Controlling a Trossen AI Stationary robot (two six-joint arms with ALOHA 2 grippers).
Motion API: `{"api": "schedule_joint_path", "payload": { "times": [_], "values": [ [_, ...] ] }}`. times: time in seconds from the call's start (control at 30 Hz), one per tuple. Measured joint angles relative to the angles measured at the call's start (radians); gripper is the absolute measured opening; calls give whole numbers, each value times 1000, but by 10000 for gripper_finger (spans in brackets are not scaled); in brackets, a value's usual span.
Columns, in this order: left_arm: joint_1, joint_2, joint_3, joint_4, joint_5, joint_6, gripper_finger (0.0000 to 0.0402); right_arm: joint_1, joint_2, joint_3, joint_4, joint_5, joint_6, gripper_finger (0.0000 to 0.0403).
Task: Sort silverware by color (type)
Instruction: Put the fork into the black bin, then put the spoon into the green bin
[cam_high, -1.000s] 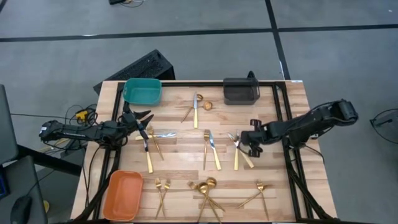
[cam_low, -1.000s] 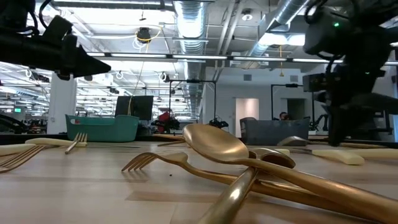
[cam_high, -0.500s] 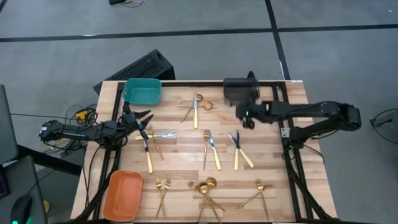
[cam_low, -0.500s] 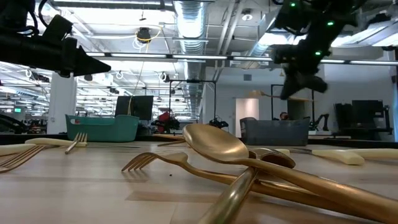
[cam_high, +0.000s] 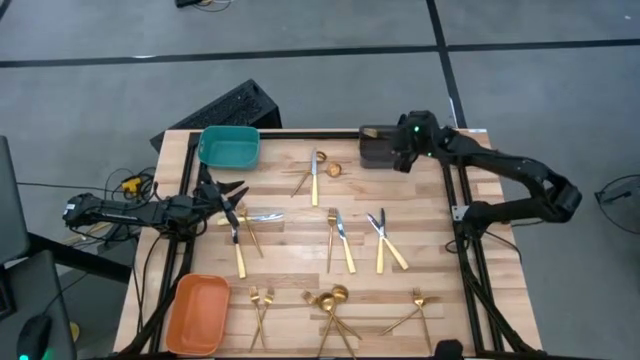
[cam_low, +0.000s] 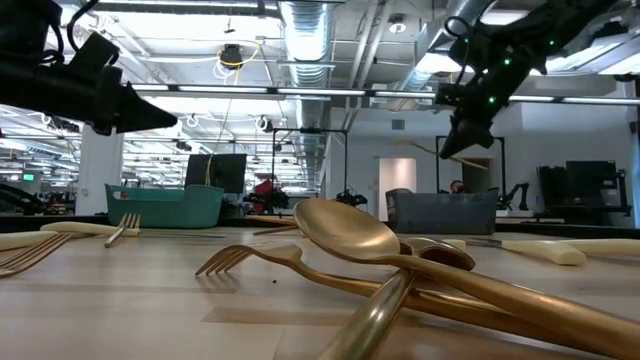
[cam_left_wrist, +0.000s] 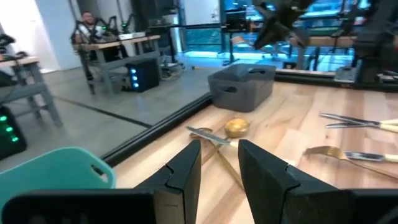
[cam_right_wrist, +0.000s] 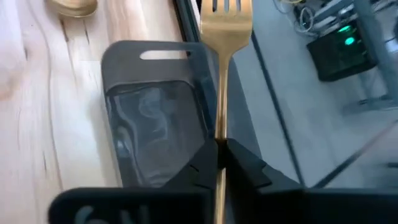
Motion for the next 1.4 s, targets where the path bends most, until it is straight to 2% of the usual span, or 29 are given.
{"api": "schedule_joint_path", "payload": {
  "times": [0.1, 0.23, 0.4, 0.57, 0.77, 0.93, 1.1, 1.23, 1.4],
  "values": [
    [0, 0, 0, 9, 32, 16, 97, -25, 0, 0, 2, -54, -29, 98],
    [0, 0, 0, 23, 45, 5, 97, -24, 0, 0, 21, -63, -36, 167],
    [0, 0, 0, 24, 55, -47, 97, 20, 0, 7, 39, 43, 143, 215],
    [-1, 19, 0, 25, 114, -109, 97, 113, -1, 24, 11, 40, 367, 212],
    [-1, 120, 0, 115, 114, -131, 97, 274, -1, 24, -41, 39, 538, 192],
    [-1, 238, 3, 261, 113, -88, 97, 394, -1, 23, -81, 40, 700, 181],
    [0, 353, 50, 270, 113, -29, 97, 501, -2, -16, -69, 42, 873, 180],
    [17, 432, 94, 271, 121, -1, 97, 586, 3, -42, -71, 122, 987, 180],
    [65, 523, 122, 270, 215, 17, 97, 678, 13, -47, -99, 218, 1107, 180]
  ]
}}
